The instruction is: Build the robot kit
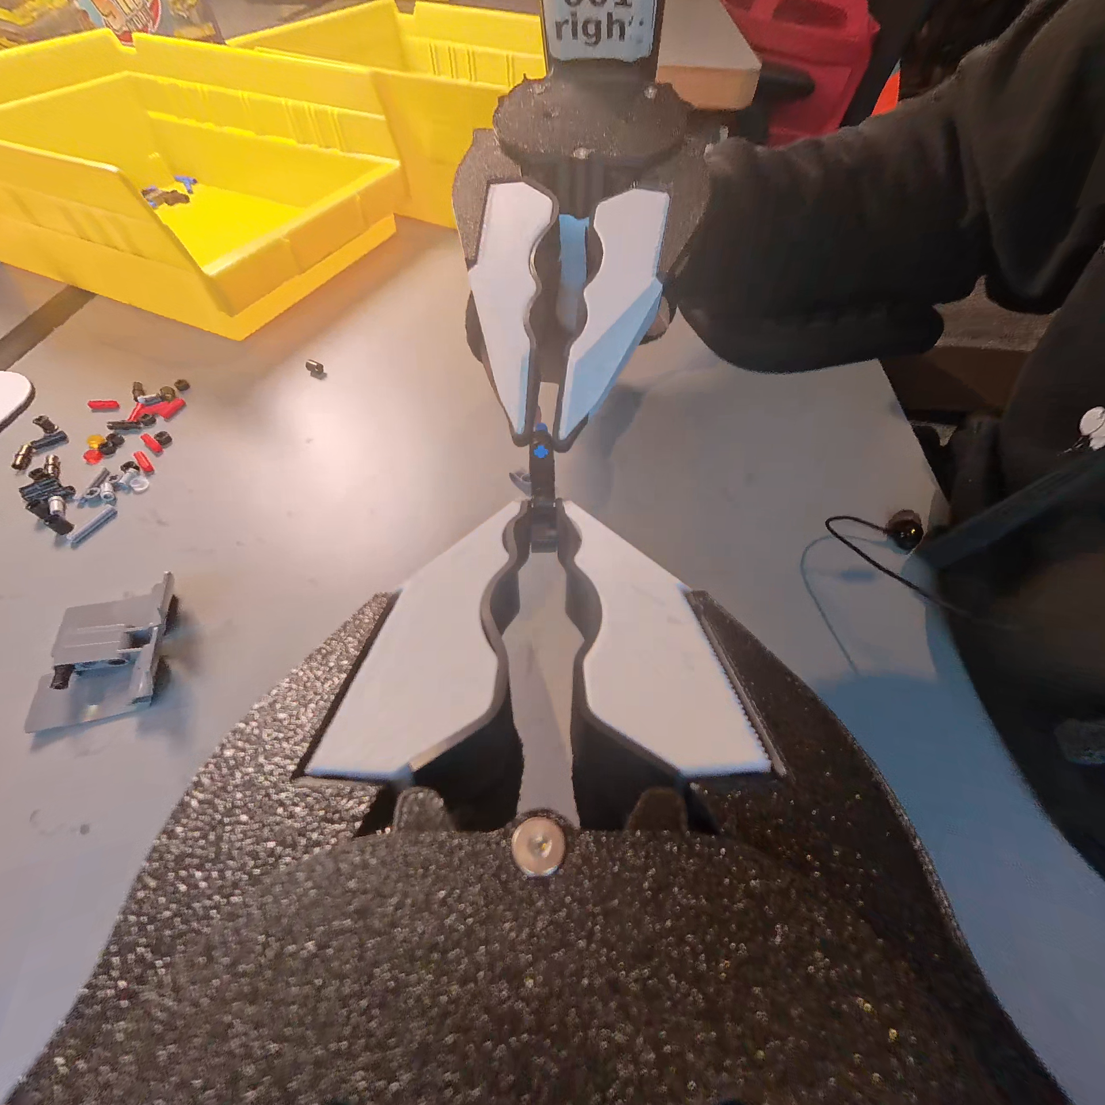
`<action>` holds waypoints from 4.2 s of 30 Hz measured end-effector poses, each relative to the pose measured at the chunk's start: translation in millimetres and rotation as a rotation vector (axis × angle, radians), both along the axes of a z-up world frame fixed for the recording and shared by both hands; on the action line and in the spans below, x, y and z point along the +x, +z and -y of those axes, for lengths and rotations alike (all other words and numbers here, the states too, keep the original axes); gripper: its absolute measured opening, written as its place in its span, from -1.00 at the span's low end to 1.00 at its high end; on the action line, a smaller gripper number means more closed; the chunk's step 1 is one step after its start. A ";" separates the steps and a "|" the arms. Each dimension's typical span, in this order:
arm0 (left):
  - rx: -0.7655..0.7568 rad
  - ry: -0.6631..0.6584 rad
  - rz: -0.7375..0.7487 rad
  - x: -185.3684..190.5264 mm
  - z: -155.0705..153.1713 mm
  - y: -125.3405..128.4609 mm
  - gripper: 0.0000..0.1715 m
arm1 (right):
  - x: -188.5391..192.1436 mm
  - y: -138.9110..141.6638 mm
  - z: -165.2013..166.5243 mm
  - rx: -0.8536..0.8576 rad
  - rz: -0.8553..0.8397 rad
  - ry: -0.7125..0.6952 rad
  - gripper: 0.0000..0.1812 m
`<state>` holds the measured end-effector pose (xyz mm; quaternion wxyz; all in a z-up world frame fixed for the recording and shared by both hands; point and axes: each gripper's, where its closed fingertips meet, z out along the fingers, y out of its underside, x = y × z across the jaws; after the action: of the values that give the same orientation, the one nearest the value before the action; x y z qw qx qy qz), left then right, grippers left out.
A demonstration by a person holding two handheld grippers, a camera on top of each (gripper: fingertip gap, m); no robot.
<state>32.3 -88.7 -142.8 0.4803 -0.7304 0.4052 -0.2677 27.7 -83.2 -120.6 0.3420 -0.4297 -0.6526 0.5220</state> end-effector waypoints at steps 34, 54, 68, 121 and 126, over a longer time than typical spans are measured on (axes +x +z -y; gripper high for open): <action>-0.077 0.057 -0.073 -3.2 -9.9 -27.9 -0.92 | 55.8 -89.0 -44.2 0.266 0.577 0.013 -0.75; -0.090 0.080 -0.113 -9.6 -12.8 -35.4 -0.92 | 55.6 -91.4 -7.1 0.228 0.627 0.100 -0.71; -0.096 0.083 -0.120 -12.5 -13.4 -36.8 -0.92 | 52.2 -87.3 -16.4 0.244 0.586 0.058 -0.76; -0.143 0.021 -0.170 -5.6 -2.6 -48.3 -0.92 | 50.7 -88.7 13.2 0.271 0.602 0.156 -0.81; -0.142 0.017 -0.174 -5.0 -1.8 -48.2 -0.92 | 48.6 -83.3 14.3 0.263 0.564 0.162 -0.81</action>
<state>27.3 -86.8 -191.0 0.3926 -0.7866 0.4191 -0.2271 76.2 -97.5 -203.8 0.1576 -0.4563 -0.8156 0.3191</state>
